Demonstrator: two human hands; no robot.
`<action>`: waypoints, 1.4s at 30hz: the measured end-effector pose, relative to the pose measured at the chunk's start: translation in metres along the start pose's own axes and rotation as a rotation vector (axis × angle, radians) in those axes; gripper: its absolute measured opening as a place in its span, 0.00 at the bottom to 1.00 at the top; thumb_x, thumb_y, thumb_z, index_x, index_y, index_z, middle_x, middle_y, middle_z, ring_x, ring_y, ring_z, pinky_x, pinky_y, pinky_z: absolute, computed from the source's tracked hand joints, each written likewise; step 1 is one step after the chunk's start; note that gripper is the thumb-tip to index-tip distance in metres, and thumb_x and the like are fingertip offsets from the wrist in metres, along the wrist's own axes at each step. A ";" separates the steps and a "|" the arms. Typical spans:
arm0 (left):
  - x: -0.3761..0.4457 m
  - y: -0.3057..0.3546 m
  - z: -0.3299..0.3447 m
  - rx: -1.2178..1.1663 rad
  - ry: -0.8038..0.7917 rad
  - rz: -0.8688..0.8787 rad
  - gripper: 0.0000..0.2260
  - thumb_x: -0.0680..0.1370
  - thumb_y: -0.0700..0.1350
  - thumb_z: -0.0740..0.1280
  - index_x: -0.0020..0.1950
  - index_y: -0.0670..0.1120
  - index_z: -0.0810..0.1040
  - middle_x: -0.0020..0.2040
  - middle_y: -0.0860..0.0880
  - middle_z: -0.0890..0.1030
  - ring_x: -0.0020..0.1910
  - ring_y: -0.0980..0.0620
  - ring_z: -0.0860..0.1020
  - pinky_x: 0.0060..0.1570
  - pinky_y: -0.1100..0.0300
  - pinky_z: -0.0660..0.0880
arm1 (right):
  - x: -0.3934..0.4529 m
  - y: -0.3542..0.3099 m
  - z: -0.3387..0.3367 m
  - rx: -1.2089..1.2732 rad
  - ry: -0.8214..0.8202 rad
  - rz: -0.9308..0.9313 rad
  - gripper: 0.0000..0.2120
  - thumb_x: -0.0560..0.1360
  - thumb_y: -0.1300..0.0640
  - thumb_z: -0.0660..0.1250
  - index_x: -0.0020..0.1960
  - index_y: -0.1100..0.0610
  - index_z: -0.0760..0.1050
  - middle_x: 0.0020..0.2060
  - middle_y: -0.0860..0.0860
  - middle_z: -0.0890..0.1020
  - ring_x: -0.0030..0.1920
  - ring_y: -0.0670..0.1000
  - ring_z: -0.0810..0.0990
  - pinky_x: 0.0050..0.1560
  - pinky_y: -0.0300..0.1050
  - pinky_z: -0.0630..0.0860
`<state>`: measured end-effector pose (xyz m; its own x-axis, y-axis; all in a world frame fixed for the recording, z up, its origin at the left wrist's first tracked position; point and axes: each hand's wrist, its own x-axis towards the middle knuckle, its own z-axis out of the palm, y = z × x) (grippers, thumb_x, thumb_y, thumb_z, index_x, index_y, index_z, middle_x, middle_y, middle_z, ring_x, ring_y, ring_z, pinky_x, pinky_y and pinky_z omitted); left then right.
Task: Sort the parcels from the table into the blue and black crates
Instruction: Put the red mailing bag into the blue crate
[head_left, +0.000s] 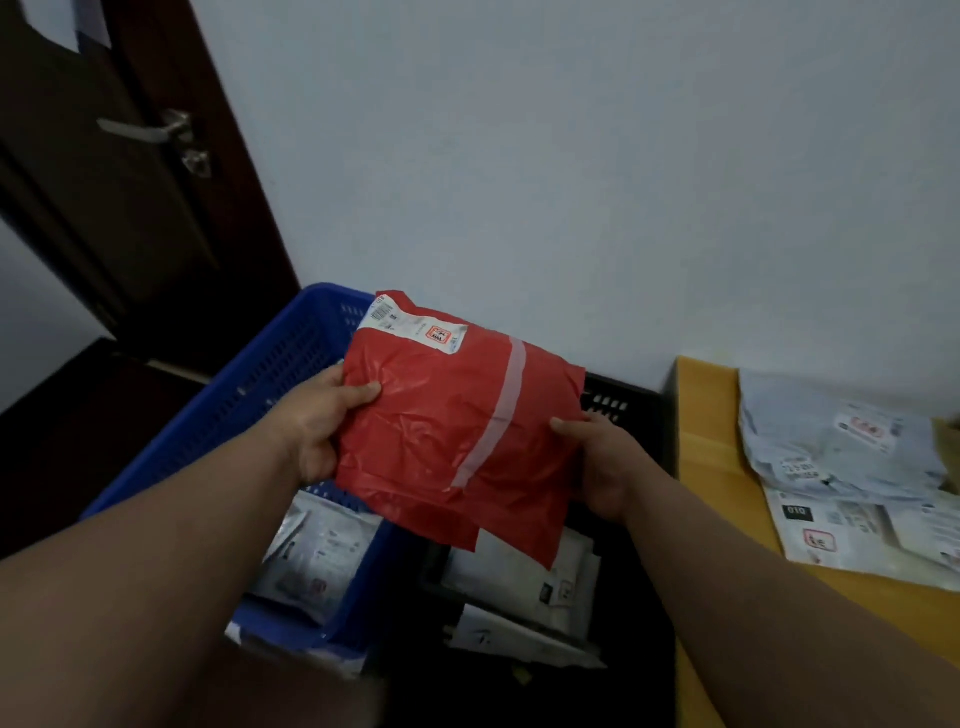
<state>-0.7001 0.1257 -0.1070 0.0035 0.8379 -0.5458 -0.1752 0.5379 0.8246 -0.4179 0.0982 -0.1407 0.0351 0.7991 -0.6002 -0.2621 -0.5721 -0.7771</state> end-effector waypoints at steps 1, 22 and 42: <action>0.003 0.001 -0.017 -0.002 0.010 -0.005 0.13 0.78 0.40 0.67 0.60 0.51 0.78 0.49 0.44 0.85 0.46 0.42 0.84 0.40 0.45 0.80 | 0.007 0.004 0.016 -0.018 0.003 -0.006 0.16 0.76 0.60 0.68 0.63 0.54 0.72 0.55 0.54 0.82 0.54 0.58 0.81 0.51 0.57 0.79; 0.211 -0.098 -0.304 0.625 0.006 -0.442 0.35 0.71 0.27 0.64 0.74 0.50 0.64 0.57 0.46 0.78 0.54 0.46 0.77 0.52 0.49 0.77 | 0.173 0.234 0.267 -0.270 0.191 0.301 0.27 0.79 0.67 0.59 0.74 0.48 0.60 0.48 0.47 0.75 0.48 0.48 0.76 0.42 0.41 0.76; 0.284 -0.256 -0.328 1.905 -0.633 -0.321 0.55 0.69 0.54 0.75 0.73 0.66 0.30 0.72 0.52 0.23 0.77 0.41 0.38 0.71 0.38 0.60 | 0.244 0.378 0.292 -1.413 -0.431 0.305 0.43 0.76 0.48 0.68 0.77 0.36 0.41 0.78 0.55 0.36 0.76 0.64 0.53 0.74 0.57 0.63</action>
<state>-0.9774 0.1959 -0.5221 0.1652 0.3929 -0.9046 0.9483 -0.3151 0.0363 -0.7905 0.1310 -0.5260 -0.1913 0.4684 -0.8626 0.9191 -0.2231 -0.3249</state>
